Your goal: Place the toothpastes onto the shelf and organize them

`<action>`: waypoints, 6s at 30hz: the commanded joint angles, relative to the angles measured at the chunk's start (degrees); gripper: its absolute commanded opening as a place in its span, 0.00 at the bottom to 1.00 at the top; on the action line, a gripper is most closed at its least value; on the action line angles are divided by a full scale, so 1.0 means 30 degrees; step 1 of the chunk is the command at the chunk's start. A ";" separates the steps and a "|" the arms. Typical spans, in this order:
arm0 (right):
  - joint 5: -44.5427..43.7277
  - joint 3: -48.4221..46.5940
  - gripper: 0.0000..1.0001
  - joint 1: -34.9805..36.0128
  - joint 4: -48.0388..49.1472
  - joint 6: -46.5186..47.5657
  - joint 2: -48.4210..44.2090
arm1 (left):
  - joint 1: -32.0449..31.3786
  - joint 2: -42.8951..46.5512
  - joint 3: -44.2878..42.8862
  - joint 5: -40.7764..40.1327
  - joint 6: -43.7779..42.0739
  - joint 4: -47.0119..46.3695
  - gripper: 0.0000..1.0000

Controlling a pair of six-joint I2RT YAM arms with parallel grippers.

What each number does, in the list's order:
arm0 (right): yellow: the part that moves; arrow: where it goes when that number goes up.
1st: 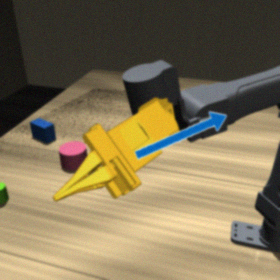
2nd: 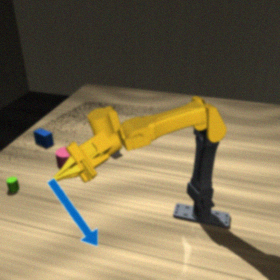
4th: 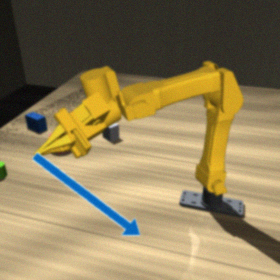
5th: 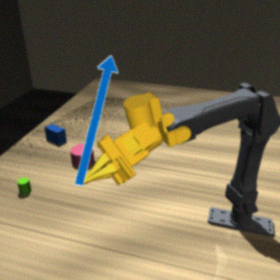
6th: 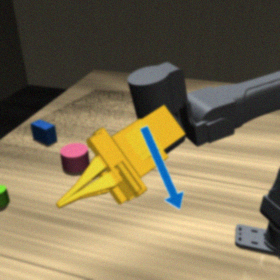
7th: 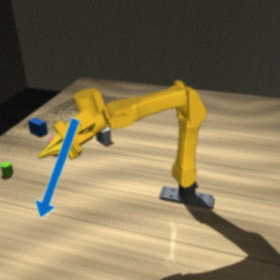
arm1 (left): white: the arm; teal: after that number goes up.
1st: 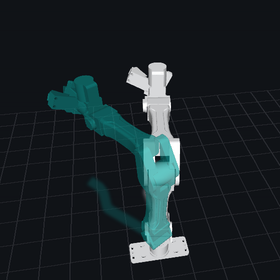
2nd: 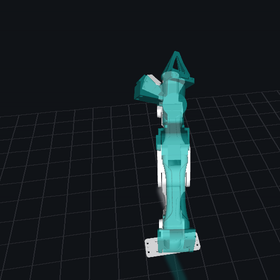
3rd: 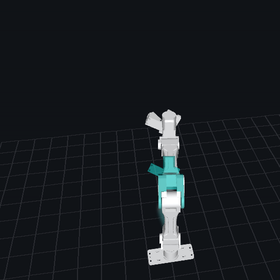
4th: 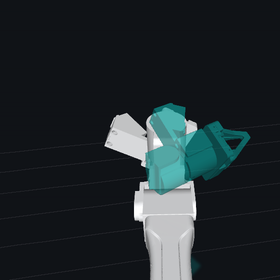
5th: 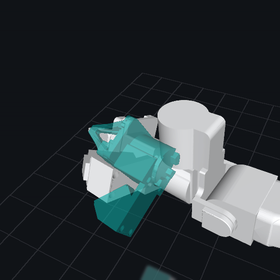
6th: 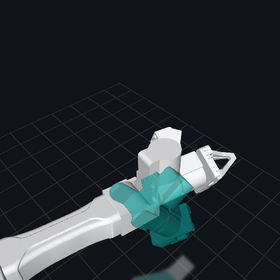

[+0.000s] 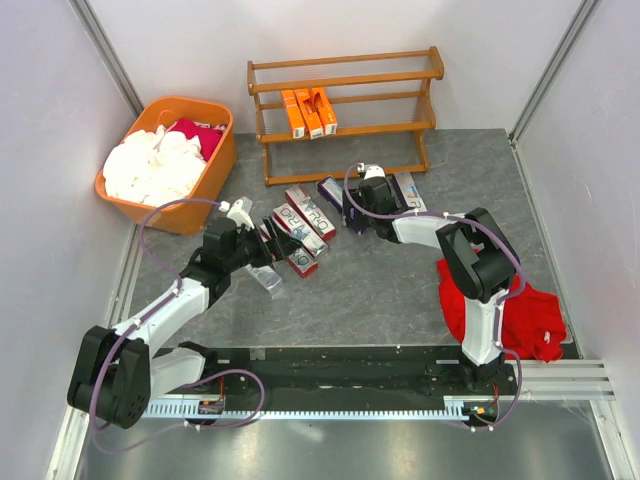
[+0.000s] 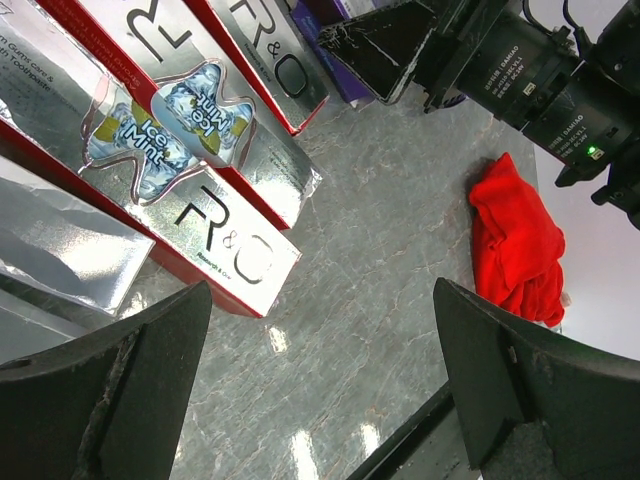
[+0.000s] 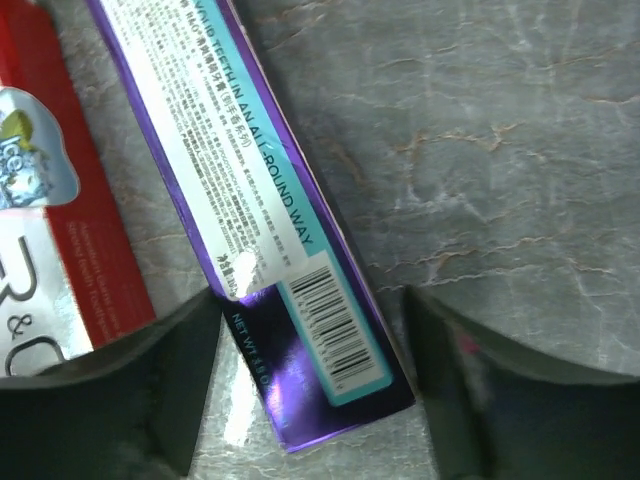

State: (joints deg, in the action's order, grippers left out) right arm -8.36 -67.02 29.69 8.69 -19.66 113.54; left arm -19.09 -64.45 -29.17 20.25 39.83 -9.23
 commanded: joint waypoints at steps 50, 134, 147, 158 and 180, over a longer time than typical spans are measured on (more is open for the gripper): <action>-0.1051 0.6696 0.59 0.7945 -0.0172 -0.3172 -1.2064 | -0.0316 -0.6233 -0.0883 0.5115 0.7903 -1.2067 0.58; 0.4078 1.7596 0.44 0.5454 2.0113 -1.6975 -1.1973 | -0.1636 -1.1009 0.0581 0.4763 1.5053 -2.8155 0.99; 0.5129 1.4464 0.44 0.1179 1.4156 -1.4454 -1.2564 | -0.0931 -0.5858 0.1697 0.4152 0.9081 -1.6985 1.00; 0.6945 0.7112 0.44 -0.2364 1.1664 -1.2694 -0.7674 | -0.0902 0.0297 0.0963 0.1425 0.3804 -0.8027 1.00; 0.7651 -0.8594 0.44 -0.4507 0.7943 -1.3717 0.4044 | -0.0960 0.0242 0.1401 0.1833 0.4181 -0.8462 1.00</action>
State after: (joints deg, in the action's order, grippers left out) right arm 14.00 -86.50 16.34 31.03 -58.76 122.26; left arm -21.89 -63.48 -24.47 25.63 53.17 -31.55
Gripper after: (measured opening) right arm 0.487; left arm 0.993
